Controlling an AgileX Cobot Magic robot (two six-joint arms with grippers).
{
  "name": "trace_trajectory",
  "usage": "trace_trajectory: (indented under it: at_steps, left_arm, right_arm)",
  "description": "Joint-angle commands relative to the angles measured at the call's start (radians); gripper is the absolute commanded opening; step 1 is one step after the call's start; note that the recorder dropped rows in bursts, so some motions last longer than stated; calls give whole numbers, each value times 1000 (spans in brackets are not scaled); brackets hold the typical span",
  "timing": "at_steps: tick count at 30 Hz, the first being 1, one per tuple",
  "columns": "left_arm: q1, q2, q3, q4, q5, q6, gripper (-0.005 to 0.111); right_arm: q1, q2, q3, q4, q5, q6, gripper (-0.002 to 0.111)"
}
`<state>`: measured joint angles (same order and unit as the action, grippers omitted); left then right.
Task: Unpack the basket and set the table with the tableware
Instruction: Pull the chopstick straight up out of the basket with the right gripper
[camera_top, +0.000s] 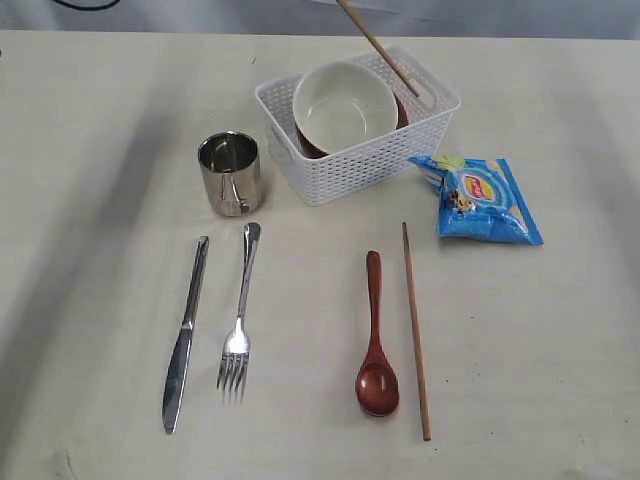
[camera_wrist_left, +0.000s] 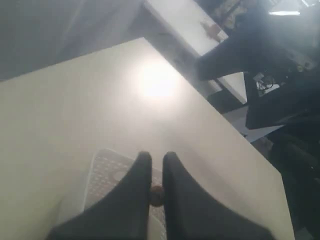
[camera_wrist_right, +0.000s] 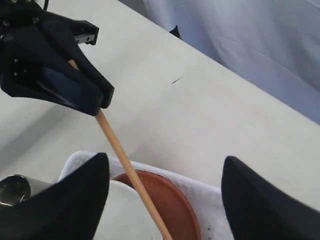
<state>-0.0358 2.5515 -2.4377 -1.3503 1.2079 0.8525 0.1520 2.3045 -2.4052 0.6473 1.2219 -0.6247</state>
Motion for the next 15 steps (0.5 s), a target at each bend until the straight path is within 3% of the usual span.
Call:
trace_trajectory:
  at_steps: [1,10,15]
  left_arm:
    - [2,-60,-6,62,13,-15,0]
    - [2,-112,-6,81,13,-44,0]
    - [2,-122,-6,104,13,-84,0]
  right_arm:
    - [36,-24,-1,1,-1,-47,61]
    - [168,-25,-1,-158,-1,-27,61]
    - [189,-20,-1,-178,-1,-21,61]
